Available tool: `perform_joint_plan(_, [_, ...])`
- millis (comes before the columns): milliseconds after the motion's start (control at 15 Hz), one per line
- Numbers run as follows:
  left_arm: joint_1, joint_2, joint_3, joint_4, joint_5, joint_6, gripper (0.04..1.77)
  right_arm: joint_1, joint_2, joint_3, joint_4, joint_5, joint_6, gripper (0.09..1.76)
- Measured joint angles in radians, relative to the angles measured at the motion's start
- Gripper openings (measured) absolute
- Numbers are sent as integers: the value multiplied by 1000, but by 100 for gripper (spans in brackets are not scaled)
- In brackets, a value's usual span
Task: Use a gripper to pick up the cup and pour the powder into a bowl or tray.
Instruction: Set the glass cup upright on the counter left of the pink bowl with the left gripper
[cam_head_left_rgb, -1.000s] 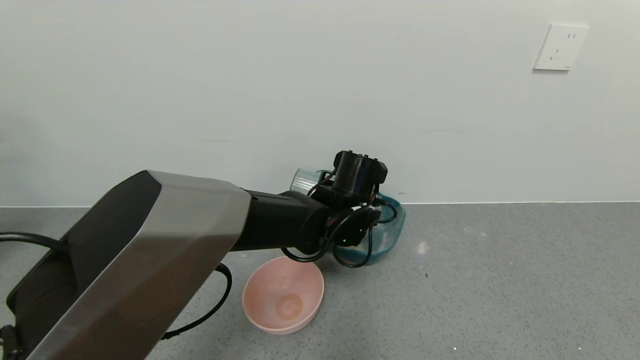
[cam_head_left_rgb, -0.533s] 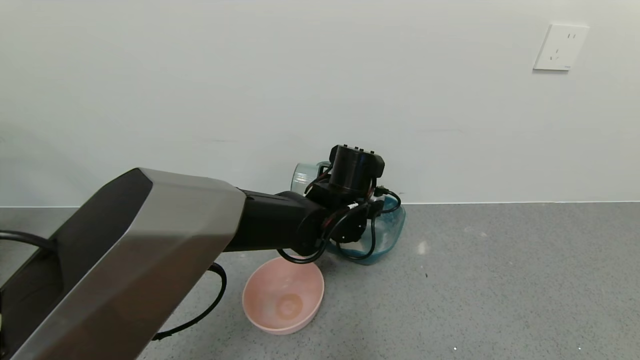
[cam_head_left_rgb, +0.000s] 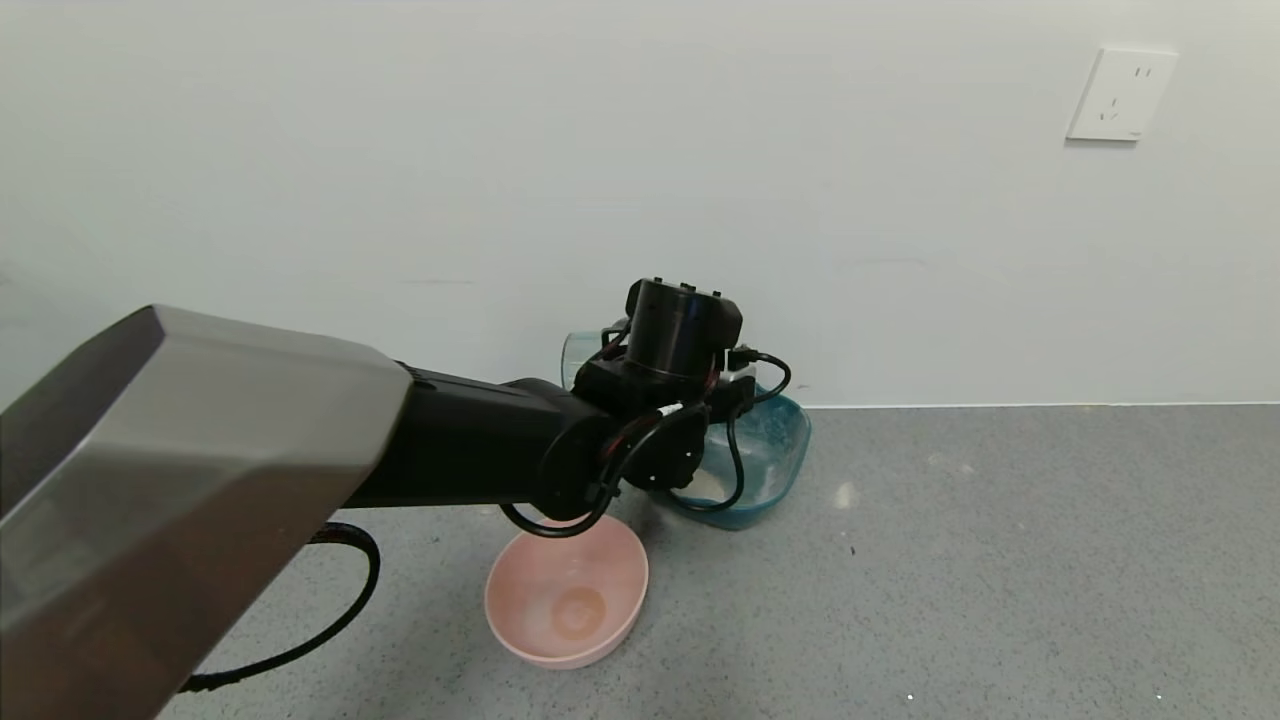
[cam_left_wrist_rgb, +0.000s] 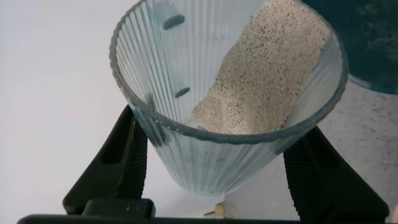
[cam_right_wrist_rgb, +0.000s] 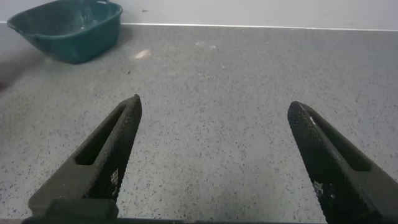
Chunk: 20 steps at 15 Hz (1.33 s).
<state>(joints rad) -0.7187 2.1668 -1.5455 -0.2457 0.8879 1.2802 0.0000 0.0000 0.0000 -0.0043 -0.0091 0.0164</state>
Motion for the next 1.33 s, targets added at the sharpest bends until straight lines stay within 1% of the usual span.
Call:
perform_joint_plan(200, [24, -66, 100, 1, -55, -136, 127, 0, 0, 0, 0, 0, 0, 171])
perform_joint_plan(333, [48, -107, 152, -1, -65, -239, 127, 0, 0, 0, 0, 0, 0, 171])
perform_joint_plan(533, [83, -157, 217, -1, -68, -426, 127, 0, 0, 0, 0, 0, 0, 171])
perform_joint_plan(600, [100, -170, 233, -1, -77, -486, 127, 0, 0, 0, 0, 0, 0, 171])
perform_joint_plan(667, [119, -184, 254, -1, -99, -544, 127, 0, 0, 0, 0, 0, 0, 171])
perform_joint_plan(800, [154, -212, 307, -4, -141, -621, 127, 0, 0, 0, 0, 0, 1, 171])
perform_joint_plan(933, [204, -246, 357, -16, -215, -698, 127, 0, 0, 0, 0, 0, 0, 171])
perform_joint_plan(1067, [261, -282, 376, -22, -313, -792, 127, 0, 0, 0, 0, 0, 1, 171])
perform_joint_plan(1333, [384, -355, 417, -29, -570, -952, 127, 0, 0, 0, 0, 0, 0, 171])
